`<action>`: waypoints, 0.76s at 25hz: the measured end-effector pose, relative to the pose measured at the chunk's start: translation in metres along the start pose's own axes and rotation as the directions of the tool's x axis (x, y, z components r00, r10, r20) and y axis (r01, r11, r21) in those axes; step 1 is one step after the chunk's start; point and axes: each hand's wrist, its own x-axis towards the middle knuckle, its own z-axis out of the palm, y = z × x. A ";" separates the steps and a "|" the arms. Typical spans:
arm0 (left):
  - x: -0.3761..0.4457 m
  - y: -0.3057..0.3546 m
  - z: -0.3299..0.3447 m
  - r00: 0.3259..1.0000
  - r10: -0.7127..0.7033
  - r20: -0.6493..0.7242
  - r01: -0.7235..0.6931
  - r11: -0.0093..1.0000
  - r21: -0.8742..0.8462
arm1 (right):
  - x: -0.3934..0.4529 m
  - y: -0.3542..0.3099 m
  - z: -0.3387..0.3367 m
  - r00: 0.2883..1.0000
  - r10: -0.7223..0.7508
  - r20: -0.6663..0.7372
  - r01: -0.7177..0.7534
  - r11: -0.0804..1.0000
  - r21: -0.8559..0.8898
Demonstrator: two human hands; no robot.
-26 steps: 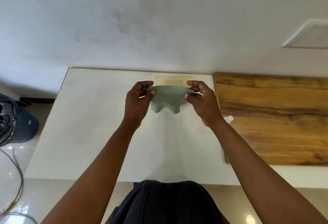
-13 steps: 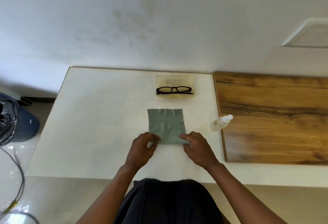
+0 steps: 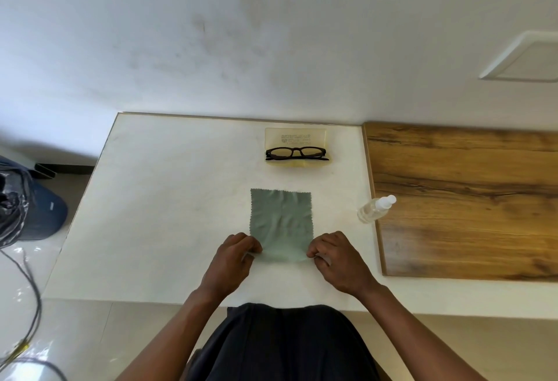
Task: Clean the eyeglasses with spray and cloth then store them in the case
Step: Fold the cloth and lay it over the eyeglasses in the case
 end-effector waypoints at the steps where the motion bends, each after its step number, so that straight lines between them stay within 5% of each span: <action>1: 0.000 -0.001 -0.001 1.000 0.001 0.000 -0.001 1.000 -0.005 | -0.001 0.001 -0.001 1.000 0.001 0.001 -0.001 1.000 0.015; 11: 0.023 0.004 -0.014 0.986 -0.166 0.029 0.166 0.925 -0.342 | 0.018 -0.006 -0.015 0.944 0.328 0.031 -0.300 0.815 0.495; 19: 0.057 0.012 -0.016 0.942 -0.334 0.038 0.284 0.732 -0.620 | 0.056 -0.008 -0.015 0.885 0.464 -0.036 -0.304 0.635 0.710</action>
